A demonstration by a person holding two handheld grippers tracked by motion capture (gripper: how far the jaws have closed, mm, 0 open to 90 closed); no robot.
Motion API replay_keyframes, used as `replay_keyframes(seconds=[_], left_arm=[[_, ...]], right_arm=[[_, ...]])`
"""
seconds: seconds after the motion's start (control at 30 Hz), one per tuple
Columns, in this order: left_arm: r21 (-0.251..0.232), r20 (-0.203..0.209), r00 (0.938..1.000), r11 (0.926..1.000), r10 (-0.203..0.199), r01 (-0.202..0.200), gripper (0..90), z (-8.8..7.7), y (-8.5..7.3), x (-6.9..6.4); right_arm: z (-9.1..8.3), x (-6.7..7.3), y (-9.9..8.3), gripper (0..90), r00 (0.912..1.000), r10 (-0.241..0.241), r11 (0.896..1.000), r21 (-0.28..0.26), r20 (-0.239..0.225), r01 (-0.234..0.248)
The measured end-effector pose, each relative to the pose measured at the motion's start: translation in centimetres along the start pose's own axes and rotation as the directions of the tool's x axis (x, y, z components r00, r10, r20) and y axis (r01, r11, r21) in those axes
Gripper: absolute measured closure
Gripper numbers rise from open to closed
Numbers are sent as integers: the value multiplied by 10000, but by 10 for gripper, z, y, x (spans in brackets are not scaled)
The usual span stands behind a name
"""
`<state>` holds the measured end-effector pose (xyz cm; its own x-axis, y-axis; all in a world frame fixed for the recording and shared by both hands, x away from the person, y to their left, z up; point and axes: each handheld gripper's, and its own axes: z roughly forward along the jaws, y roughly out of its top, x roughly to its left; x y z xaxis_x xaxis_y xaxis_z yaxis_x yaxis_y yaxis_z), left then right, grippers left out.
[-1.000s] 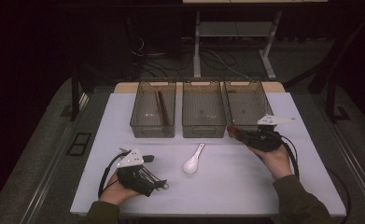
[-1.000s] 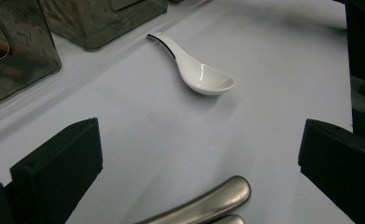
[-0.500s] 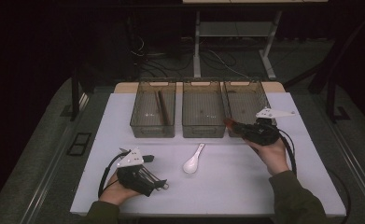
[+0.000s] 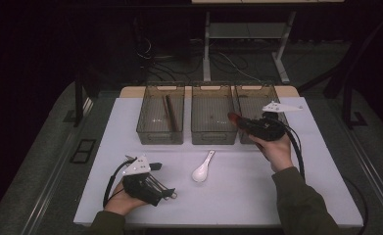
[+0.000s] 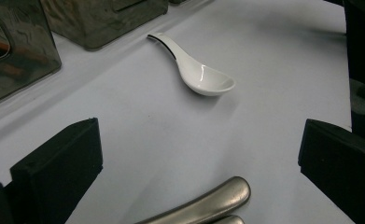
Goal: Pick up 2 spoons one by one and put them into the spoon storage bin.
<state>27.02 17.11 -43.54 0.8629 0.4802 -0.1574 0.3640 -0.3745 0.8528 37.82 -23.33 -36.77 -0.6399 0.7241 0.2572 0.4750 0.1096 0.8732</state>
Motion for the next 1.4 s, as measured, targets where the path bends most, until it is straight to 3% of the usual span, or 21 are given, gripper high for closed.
replay_keyframes(seconds=[0.7, 1.4], left_arm=[[-62, 74, 10000, 10000, 22, -22, 0, 0, 1, -2], [-102, 140, 9998, 9998, 147, -146, 0, -1, 2, -2]], right_arm=[[34, -2, 31, 826, 9985, 492, 9986, -194, 225, -487], [80, 1, 57, 827, 9976, 346, 9994, 69, 604, -351]])
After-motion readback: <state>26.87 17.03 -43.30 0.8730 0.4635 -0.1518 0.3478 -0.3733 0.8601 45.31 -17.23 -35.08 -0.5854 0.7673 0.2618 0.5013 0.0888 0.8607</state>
